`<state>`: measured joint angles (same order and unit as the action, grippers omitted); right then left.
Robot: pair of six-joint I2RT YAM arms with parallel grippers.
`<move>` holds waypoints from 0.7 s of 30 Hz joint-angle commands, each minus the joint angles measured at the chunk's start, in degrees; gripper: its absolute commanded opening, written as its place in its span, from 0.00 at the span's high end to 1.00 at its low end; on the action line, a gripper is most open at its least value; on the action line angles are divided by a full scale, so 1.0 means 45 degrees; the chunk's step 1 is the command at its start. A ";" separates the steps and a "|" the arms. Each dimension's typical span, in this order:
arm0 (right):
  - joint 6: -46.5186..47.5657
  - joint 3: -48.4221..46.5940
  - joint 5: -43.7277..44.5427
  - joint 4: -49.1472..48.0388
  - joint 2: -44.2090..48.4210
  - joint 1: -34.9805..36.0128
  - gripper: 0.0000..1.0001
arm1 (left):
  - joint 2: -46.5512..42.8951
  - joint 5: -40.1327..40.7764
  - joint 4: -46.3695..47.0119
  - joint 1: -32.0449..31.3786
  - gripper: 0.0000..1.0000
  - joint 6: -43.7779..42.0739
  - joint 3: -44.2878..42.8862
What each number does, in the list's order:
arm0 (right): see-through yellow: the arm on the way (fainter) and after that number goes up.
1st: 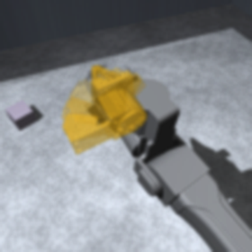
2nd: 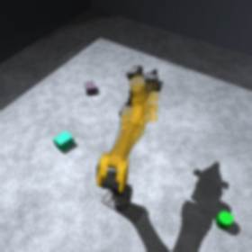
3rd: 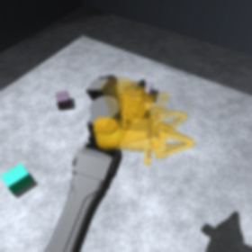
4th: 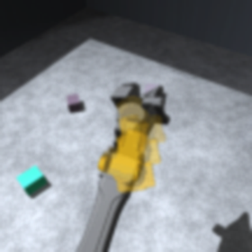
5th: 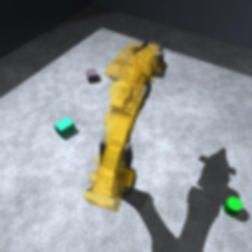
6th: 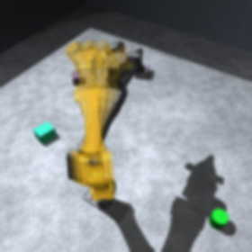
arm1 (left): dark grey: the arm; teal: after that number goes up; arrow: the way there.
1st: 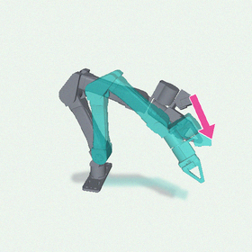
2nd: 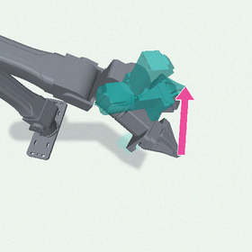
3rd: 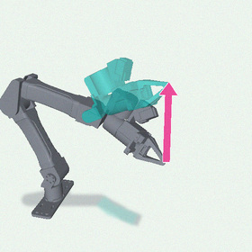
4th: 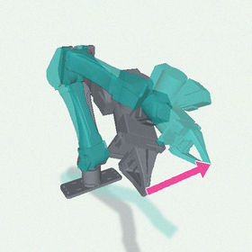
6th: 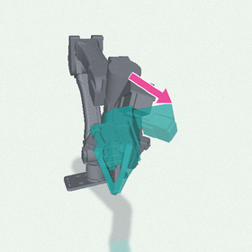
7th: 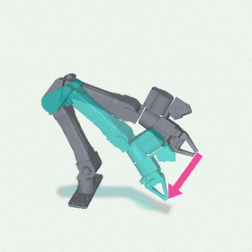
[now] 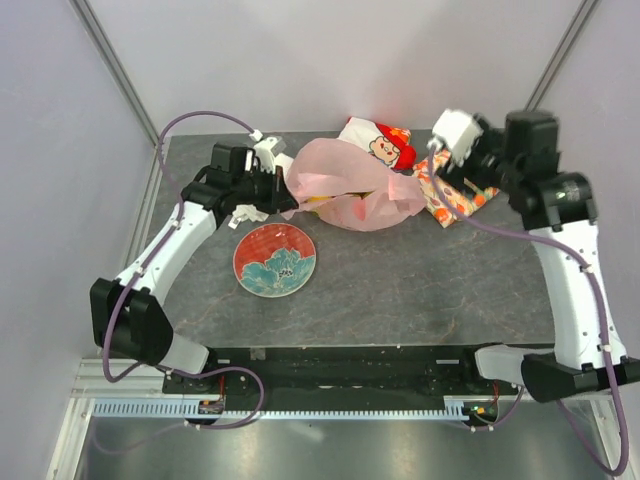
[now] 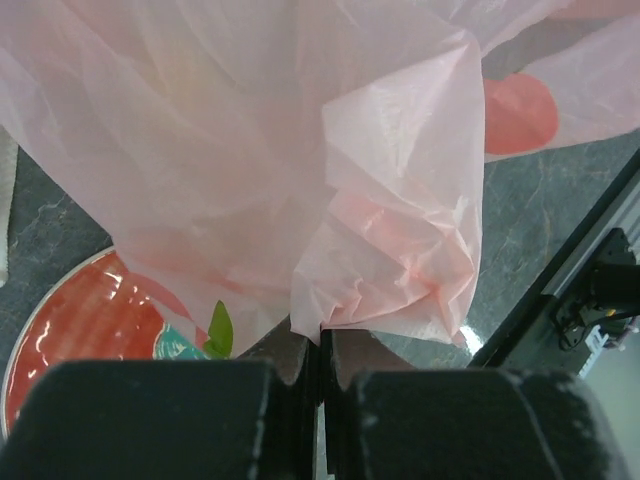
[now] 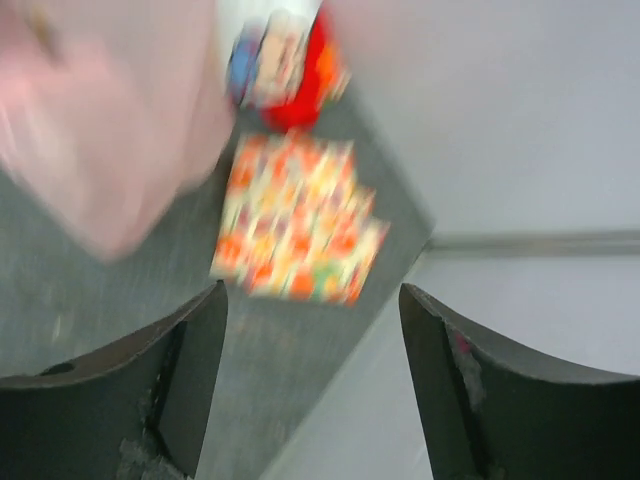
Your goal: Take the fake fruits out of the plastic bag
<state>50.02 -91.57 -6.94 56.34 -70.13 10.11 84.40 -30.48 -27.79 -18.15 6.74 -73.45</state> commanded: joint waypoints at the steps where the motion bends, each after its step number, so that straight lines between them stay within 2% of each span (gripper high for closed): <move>1: -0.3238 -0.4627 -0.3863 0.0177 -0.1990 0.0485 0.26 | -0.0729 -0.0140 0.1057 -0.0068 0.98 0.1759 -0.0765; 2: -0.4230 -0.5018 -0.3965 -0.0056 -0.2323 0.0933 0.34 | -0.0477 -0.0199 0.1233 -0.0048 0.98 0.1918 -0.1058; 3: -0.4550 -0.5022 -0.3888 -0.0619 -0.2848 0.2039 0.39 | -0.0281 -0.0335 0.1273 -0.0068 0.98 0.2055 -0.1718; 6: -0.4222 -0.4789 -0.4101 -0.1266 -0.3786 0.4034 0.54 | 0.0189 -0.0200 0.1235 -0.0068 0.98 0.2718 -0.2561; 11: -0.4084 -0.4300 -0.4415 -0.2069 -0.5312 0.4902 0.71 | 0.0522 0.0287 0.1507 -0.0010 0.98 0.4086 -0.2896; 17: -0.5605 -0.3012 -0.3441 -0.4875 -0.6854 0.4902 0.76 | 0.0522 0.0367 0.1938 0.0205 0.98 0.4986 -0.2331; 21: -0.6135 -0.3030 -0.2950 -0.5429 -0.8046 0.4902 0.78 | 0.0560 0.0309 0.1938 0.0790 0.98 0.5765 -0.1707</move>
<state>26.57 -104.44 -22.22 40.34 -103.85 32.14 86.74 -29.89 -21.43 -17.04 26.28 -83.31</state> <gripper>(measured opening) 0.224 0.026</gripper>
